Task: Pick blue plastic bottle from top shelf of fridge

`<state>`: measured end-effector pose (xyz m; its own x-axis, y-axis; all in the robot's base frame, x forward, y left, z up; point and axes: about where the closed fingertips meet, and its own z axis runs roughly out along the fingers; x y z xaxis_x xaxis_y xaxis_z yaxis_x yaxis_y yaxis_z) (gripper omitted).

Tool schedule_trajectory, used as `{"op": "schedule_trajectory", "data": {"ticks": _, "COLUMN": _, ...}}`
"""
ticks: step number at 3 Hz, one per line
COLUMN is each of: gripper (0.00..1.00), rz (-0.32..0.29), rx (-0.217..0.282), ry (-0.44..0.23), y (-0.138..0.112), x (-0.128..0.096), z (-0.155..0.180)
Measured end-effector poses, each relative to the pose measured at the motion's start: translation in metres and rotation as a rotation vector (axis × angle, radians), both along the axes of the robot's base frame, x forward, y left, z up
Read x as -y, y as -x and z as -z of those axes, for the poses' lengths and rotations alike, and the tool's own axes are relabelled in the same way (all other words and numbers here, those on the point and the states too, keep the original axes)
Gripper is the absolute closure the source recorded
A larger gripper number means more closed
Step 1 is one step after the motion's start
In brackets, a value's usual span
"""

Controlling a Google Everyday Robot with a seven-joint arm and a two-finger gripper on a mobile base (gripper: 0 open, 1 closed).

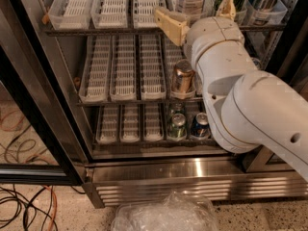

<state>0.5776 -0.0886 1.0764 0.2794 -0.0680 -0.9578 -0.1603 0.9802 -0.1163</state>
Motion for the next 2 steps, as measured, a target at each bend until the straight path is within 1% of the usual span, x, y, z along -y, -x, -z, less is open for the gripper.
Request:
{"op": "schedule_trajectory", "data": {"ticks": 1, "gripper": 0.07, "rz": -0.010, "rx": 0.004, "ry": 0.021, "y": -0.0003, "x": -0.0029, "z": 0.0020}}
{"op": "schedule_trajectory", "data": {"ticks": 2, "gripper": 0.05, "rz": -0.020, "rx": 0.015, "ry": 0.041, "y": -0.0018, "x": -0.0071, "z": 0.0040}}
